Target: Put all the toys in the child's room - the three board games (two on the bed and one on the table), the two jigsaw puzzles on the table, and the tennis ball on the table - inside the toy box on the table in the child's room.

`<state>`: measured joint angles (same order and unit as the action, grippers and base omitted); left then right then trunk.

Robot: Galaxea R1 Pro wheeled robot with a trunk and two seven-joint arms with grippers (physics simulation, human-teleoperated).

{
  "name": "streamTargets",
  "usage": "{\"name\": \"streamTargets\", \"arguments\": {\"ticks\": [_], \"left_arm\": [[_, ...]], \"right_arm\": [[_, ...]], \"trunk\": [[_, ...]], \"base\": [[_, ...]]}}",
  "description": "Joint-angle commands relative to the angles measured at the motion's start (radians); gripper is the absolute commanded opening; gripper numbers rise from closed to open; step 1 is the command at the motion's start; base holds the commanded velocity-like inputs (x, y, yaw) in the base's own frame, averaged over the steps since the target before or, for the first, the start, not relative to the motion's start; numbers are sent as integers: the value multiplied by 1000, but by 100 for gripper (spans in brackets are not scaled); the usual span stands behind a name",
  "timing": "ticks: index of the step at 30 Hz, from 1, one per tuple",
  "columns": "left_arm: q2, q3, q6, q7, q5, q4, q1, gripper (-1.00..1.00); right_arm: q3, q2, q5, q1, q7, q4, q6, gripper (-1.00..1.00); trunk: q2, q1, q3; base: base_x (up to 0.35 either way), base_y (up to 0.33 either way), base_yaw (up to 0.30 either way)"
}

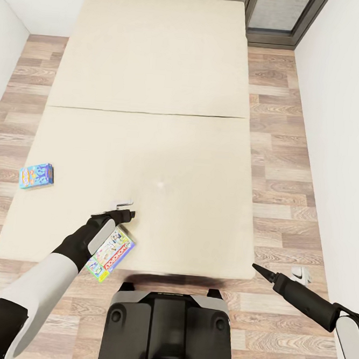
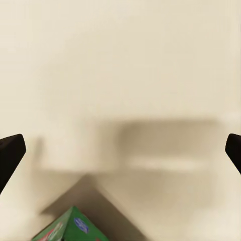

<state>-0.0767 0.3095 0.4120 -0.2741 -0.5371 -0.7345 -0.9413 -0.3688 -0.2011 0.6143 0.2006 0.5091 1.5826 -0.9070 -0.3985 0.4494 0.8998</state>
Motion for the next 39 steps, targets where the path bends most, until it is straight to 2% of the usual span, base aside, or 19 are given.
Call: {"name": "streamTargets", "arguments": {"ticks": [1, 7, 17, 20, 27, 39], "left_arm": [[-2, 6, 2, -10, -11, -2, -1, 100], [-3, 6, 2, -10, -11, -2, -1, 100], [-31, 7, 1, -11, -10, -2, -1, 100], [-35, 9, 1, -11, -5, -2, -1, 100], [-39, 8, 0, -11, 40, -2, 0, 100], [-40, 8, 0, -11, 49, -2, 1, 100]], "right_arm": [[-2, 0, -2, 1, 5, 0, -6, 100], [-2, 0, -2, 0, 5, 0, -6, 100], [-2, 0, -2, 0, 5, 0, -6, 100], [-2, 0, -2, 0, 5, 0, -6, 100], [-2, 0, -2, 0, 5, 0, -6, 100], [-2, 0, -2, 0, 5, 0, -6, 100]], "trunk": [[-2, 1, 1], [-2, 1, 1], [-2, 1, 1], [-2, 1, 1], [-2, 1, 1], [-2, 1, 1]], "base": [[0, 0, 0], [0, 0, 0], [0, 0, 0], [0, 0, 0], [-61, 0, 0], [-33, 0, 0]]}}
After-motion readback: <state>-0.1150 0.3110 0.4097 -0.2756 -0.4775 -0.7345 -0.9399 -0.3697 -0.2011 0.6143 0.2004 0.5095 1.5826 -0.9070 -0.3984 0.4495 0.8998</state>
